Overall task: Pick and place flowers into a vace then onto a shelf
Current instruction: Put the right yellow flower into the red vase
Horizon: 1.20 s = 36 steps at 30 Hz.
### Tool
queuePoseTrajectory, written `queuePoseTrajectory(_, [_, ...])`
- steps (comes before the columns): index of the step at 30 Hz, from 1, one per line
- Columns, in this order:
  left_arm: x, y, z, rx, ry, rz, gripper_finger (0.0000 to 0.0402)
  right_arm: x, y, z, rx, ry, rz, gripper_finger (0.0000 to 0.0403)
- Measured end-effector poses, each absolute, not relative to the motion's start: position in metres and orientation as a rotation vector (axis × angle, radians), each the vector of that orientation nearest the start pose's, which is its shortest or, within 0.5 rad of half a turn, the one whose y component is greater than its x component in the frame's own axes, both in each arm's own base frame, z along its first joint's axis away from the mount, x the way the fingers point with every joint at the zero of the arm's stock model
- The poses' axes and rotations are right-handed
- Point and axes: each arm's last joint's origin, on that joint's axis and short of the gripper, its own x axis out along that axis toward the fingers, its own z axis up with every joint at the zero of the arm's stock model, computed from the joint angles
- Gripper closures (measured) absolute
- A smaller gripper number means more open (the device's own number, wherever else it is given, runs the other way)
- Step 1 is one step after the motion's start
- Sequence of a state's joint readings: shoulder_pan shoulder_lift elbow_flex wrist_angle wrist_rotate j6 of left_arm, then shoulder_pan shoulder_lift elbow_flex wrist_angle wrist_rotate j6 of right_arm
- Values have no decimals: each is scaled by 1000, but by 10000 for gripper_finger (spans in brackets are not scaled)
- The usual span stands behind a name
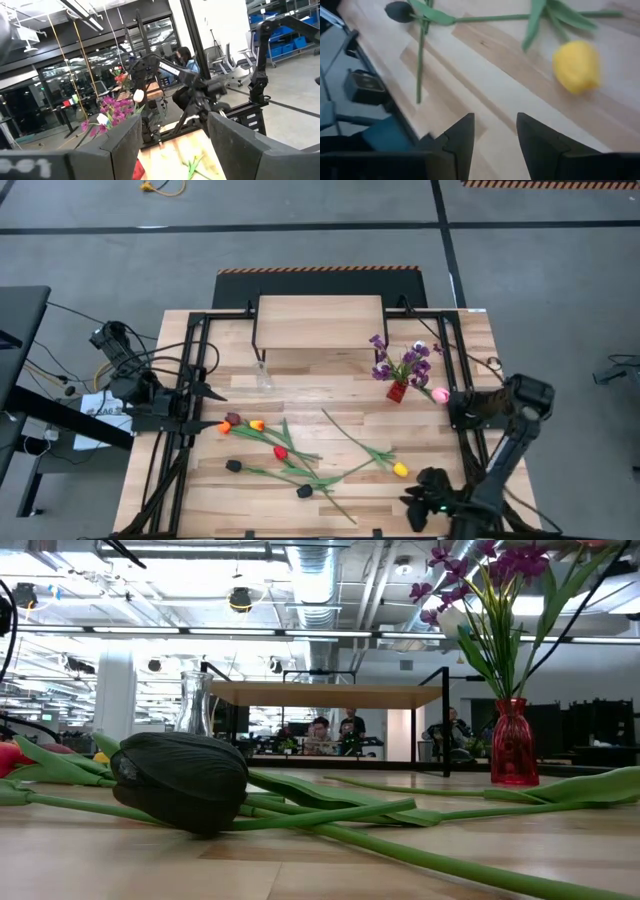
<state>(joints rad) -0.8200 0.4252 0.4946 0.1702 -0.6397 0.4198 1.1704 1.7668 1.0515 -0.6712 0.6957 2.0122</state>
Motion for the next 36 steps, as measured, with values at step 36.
queuePoseTrajectory(36, [87, -67, 310, 245, -203, -145, 182, 195, 233, 149, 277, 957, -519, 326])
